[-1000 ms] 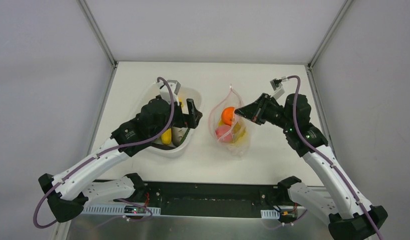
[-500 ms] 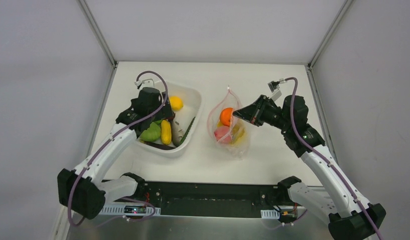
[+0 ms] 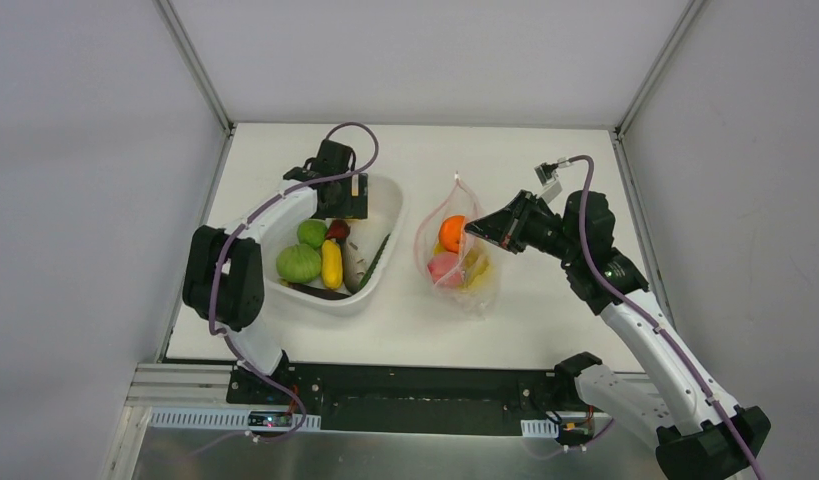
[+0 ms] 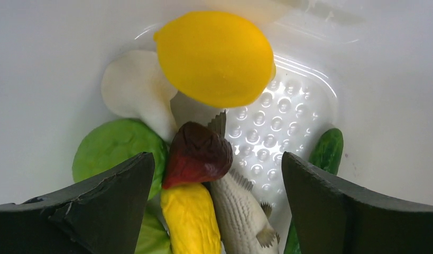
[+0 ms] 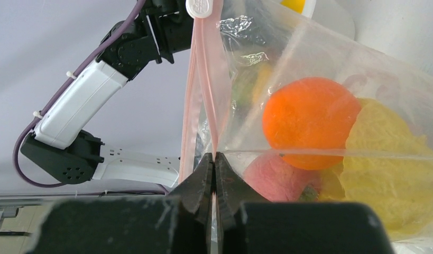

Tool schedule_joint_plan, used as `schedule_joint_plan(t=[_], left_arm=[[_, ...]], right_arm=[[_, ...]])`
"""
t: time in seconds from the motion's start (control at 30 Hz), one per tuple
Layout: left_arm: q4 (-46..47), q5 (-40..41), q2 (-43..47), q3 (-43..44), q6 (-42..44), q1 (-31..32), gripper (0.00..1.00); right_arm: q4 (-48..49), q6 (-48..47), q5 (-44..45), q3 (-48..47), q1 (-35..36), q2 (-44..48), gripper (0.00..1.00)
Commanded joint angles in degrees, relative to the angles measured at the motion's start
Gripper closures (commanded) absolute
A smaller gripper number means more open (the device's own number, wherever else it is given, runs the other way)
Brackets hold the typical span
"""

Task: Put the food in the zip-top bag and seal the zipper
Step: Pick up the fake fruit from the bin.

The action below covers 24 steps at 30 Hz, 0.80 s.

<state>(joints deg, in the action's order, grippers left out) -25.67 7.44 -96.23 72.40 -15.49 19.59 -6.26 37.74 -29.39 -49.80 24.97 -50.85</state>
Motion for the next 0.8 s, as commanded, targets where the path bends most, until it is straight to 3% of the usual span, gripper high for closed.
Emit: schedule_joint_plan(t=[0.0, 0.13, 0.3, 0.53, 0.77], left_arm=[[0.2, -3.9, -2.2, 4.9, 0.9, -1.9, 0.07], [2.5, -5.5, -5.6, 8.0, -6.0, -3.3, 0.07], [13.3, -4.5, -7.4, 2.7, -15.1, -3.3, 0.06], [18.9, -0.2, -10.3, -0.2, -19.8, -3.2, 0.05], [21.4, 0.4, -12.4, -2.4, -22.3, -2.9, 0.22]], right_arm=[[2.1, 0.8, -0.4, 0.6, -0.1, -0.1, 0.99], [2.7, 1.3, -0.7, 0.9, -0.1, -0.7, 0.99], [2.9, 1.3, -0.4, 1.2, -0.1, -0.7, 0.99], [3.3, 1.5, -0.6, 1.3, -0.1, -1.0, 0.99], [3.5, 1.9, -0.5, 1.6, 0.0, -0.4, 0.98]])
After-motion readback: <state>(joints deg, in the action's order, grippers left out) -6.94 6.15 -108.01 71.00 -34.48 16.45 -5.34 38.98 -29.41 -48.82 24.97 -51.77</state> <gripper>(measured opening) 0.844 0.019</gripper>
